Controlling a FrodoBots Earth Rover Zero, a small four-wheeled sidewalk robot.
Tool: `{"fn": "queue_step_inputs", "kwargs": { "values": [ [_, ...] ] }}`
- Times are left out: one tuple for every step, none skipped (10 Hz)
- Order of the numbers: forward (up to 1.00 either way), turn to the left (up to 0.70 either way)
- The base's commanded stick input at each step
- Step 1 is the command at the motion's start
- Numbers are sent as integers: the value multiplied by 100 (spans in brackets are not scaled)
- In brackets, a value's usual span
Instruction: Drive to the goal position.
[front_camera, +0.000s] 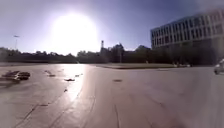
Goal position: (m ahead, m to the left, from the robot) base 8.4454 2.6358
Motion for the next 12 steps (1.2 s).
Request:
{"fn": "queue_step_inputs", "kwargs": {
  "values": [
    [70,0],
    [70,0],
    [70,0],
    [70,0],
    [70,0],
    [70,0],
    [70,0],
    [70,0],
    [70,0],
    [70,0],
    [70,0],
    [70,0]
  ]
}}
